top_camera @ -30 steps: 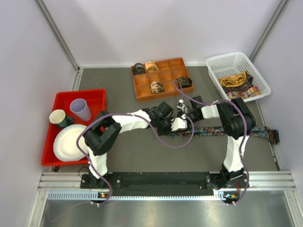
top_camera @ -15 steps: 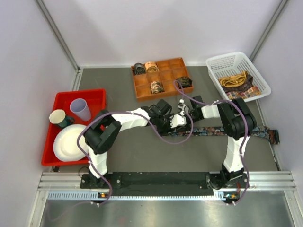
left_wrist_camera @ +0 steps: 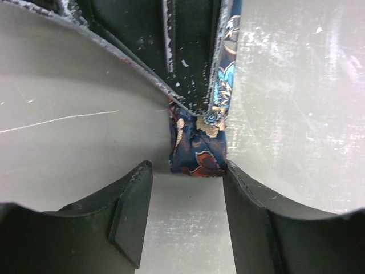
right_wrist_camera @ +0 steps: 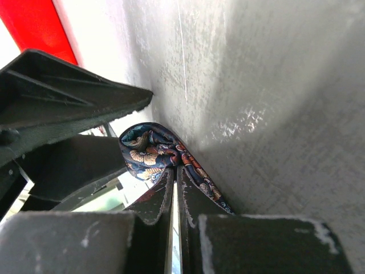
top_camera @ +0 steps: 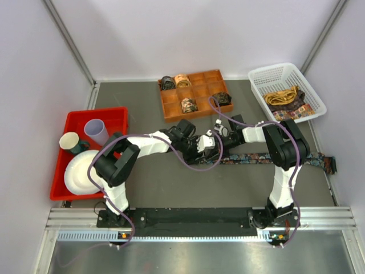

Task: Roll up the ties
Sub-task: Roll the tie at the center of the board.

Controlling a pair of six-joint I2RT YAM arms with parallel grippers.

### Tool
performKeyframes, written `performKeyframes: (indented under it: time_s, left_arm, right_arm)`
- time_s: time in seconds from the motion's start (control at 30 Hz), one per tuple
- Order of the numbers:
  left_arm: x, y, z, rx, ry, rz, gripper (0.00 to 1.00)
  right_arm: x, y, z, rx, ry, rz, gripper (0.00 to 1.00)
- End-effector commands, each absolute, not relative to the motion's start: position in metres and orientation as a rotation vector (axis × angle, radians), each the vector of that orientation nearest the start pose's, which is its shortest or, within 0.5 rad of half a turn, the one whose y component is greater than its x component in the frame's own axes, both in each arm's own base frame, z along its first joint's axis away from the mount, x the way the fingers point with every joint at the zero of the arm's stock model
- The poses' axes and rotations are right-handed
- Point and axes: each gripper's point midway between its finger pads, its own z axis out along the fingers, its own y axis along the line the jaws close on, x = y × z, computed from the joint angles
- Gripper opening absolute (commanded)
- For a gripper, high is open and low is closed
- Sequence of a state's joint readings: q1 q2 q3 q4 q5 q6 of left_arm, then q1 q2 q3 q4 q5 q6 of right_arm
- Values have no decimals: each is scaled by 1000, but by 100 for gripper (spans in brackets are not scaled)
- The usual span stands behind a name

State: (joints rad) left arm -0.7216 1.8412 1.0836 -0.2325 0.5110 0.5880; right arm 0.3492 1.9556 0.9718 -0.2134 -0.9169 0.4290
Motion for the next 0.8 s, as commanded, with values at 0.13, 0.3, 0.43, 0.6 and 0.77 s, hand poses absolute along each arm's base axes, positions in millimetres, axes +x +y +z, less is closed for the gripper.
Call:
performKeyframes:
  time_s: [0.13, 0.3, 0.43, 0.6, 0.77]
  left_arm:
    - [257, -336, 41, 1686, 1748, -813, 53]
    - [260, -341, 45, 1682, 1746, -828, 41]
    - [261, -349, 54, 1675, 1729, -856, 32]
    - [259, -359, 49, 1677, 1747, -872, 33]
    - [263, -370, 49, 1661, 1754, -877, 35]
  right_arm:
    - [271, 242, -2, -203, 2821, 1223, 0]
    - [268, 241, -5, -202, 2832, 1213, 0]
    - [268, 241, -7, -198, 2837, 1215, 0]
    - [268, 241, -9, -195, 2840, 1215, 0]
    - [268, 240, -10, -196, 2840, 1206, 0]
